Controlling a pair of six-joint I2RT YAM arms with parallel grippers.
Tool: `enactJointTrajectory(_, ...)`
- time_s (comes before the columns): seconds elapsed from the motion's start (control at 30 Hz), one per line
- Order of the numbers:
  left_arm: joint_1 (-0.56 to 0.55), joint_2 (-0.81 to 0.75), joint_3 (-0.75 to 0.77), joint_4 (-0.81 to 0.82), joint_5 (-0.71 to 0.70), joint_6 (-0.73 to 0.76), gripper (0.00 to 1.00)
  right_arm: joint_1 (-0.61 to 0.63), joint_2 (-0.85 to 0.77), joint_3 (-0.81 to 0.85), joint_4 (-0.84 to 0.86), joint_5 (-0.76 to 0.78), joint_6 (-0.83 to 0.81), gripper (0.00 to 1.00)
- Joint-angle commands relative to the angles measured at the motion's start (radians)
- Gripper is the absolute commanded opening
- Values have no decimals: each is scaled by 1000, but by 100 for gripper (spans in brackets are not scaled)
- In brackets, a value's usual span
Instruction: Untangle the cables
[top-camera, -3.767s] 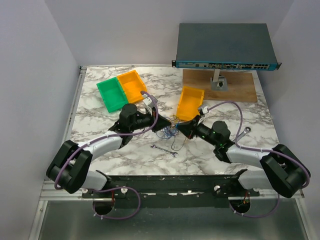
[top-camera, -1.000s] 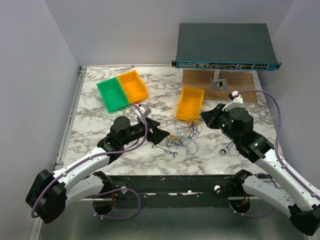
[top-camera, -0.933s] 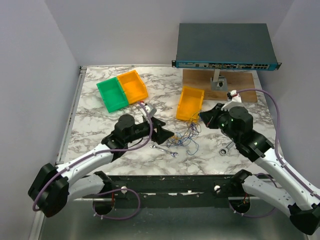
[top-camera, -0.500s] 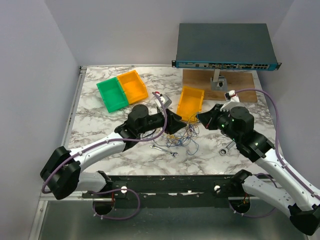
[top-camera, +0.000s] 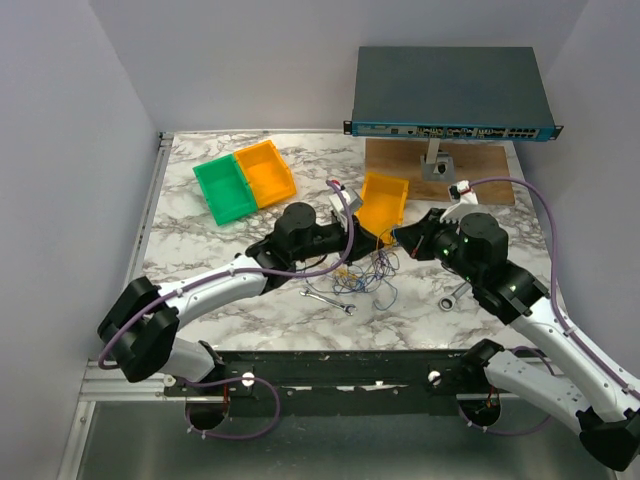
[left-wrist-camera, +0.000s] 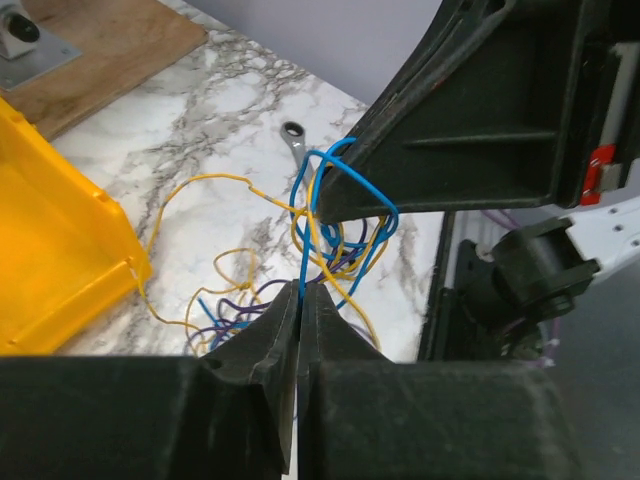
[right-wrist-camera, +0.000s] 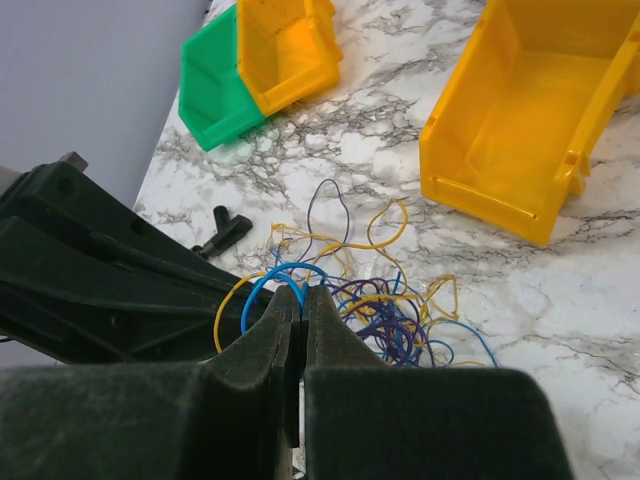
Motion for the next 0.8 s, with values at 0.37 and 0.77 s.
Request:
enactJointTrajectory(0.37,187,-261,-170,-143,-243,-102,0,-4,-142,-38,-556,875,521,1)
enactJointTrajectory(0.77,240,-440,-265,-224,-220,-68,0,-4,-400,-185,-274,627,253,6)
